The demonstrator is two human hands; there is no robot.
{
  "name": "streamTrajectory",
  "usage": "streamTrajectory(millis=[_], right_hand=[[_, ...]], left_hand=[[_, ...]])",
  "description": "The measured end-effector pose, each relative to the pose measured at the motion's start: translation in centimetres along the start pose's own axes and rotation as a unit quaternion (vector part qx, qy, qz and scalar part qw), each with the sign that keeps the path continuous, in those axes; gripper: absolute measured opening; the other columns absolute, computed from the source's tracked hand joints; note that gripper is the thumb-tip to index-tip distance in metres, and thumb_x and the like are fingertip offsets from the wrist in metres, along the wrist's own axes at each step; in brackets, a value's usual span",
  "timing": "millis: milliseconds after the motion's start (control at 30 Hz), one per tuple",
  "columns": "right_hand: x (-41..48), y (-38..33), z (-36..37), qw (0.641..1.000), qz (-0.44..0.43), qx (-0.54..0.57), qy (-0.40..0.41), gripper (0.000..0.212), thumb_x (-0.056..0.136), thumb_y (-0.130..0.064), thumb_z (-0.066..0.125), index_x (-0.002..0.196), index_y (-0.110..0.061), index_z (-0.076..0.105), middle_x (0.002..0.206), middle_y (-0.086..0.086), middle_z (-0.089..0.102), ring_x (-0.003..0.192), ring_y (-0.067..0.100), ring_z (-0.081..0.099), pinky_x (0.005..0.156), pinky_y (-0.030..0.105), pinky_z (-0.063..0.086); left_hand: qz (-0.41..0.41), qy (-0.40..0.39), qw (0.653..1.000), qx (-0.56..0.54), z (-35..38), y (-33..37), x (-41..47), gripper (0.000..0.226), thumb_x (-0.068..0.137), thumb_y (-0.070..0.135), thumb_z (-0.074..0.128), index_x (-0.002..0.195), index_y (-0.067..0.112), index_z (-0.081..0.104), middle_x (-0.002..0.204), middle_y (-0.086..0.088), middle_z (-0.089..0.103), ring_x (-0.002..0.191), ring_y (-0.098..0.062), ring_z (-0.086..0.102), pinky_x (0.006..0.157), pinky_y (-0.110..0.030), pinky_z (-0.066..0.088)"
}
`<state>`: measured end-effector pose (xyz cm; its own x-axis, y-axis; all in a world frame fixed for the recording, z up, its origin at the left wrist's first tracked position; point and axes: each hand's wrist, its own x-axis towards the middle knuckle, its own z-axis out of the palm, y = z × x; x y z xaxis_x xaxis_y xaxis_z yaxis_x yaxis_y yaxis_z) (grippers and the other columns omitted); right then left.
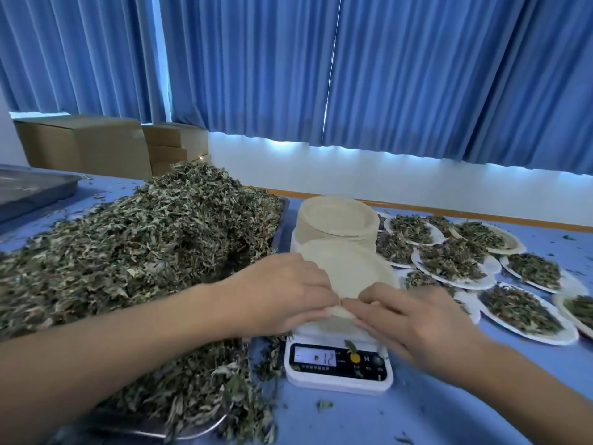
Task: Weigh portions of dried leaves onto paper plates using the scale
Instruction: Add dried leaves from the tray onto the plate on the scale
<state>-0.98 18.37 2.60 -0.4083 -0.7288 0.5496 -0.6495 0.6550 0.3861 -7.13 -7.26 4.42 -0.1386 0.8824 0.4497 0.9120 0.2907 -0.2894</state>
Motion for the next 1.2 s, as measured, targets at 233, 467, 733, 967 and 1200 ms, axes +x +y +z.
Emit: streamTrajectory(millis=[233, 467, 733, 967, 1200], right_hand=[[-2.7, -1.9, 1.3, 0.986, 0.141, 0.083, 0.028, 0.031, 0.102, -0.031, 0.053, 0.114, -0.016, 0.077, 0.102, 0.0, 0.067, 0.06, 0.01, 0.061, 0.046, 0.029, 0.05], [-5.0, 0.6, 2.5, 0.883, 0.437, 0.166, 0.044, 0.042, 0.102, -0.024, 0.058, 0.063, -0.009, 0.051, 0.052, 0.004, 0.047, 0.05, 0.021, 0.041, 0.056, 0.042, 0.043], [-6.9, 1.4, 3.4, 0.872, 0.444, 0.189, -0.081, 0.044, 0.102, -0.037, 0.056, 0.06, -0.023, 0.059, 0.05, 0.001, 0.054, 0.047, 0.016, 0.05, 0.053, 0.039, 0.046], [-6.9, 1.2, 3.2, 0.873, 0.443, 0.184, -0.086, 0.041, 0.102, -0.037, 0.057, 0.064, -0.024, 0.064, 0.051, 0.0, 0.055, 0.05, 0.016, 0.052, 0.053, 0.039, 0.046], [-6.8, 1.1, 3.0, 0.871, 0.444, 0.193, -0.089, 0.04, 0.102, -0.036, 0.057, 0.064, -0.022, 0.064, 0.05, 0.003, 0.053, 0.049, 0.018, 0.05, 0.053, 0.035, 0.039]], left_hand=[[-0.152, -0.076, 0.973, -0.155, 0.4, 0.8, -1.3, 0.04, 0.098, 0.057, 0.05, 0.114, 0.028, 0.073, 0.111, 0.015, 0.072, 0.101, -0.002, 0.063, 0.092, -0.034, 0.053], [-0.452, -0.134, 0.875, -0.106, -1.0, -4.8, -2.8, 0.024, 0.102, 0.031, 0.05, 0.118, 0.029, 0.068, 0.108, 0.008, 0.071, 0.084, -0.01, 0.068, 0.082, -0.038, 0.059], [-0.382, -0.429, 0.811, -0.107, -1.3, -4.1, -3.4, 0.015, 0.1, 0.034, 0.054, 0.099, 0.021, 0.061, 0.1, 0.001, 0.062, 0.089, -0.02, 0.057, 0.084, -0.033, 0.049], [-0.419, -0.507, 0.751, -0.062, -1.7, -2.8, -3.1, 0.058, 0.089, 0.048, 0.064, 0.135, 0.017, 0.048, 0.12, -0.001, 0.058, 0.101, -0.022, 0.056, 0.092, -0.034, 0.05], [-0.409, -0.481, 0.773, -0.052, 0.2, -2.0, -3.1, 0.009, 0.096, 0.014, 0.054, 0.091, 0.008, 0.059, 0.08, -0.001, 0.057, 0.066, -0.019, 0.052, 0.062, -0.031, 0.045]])
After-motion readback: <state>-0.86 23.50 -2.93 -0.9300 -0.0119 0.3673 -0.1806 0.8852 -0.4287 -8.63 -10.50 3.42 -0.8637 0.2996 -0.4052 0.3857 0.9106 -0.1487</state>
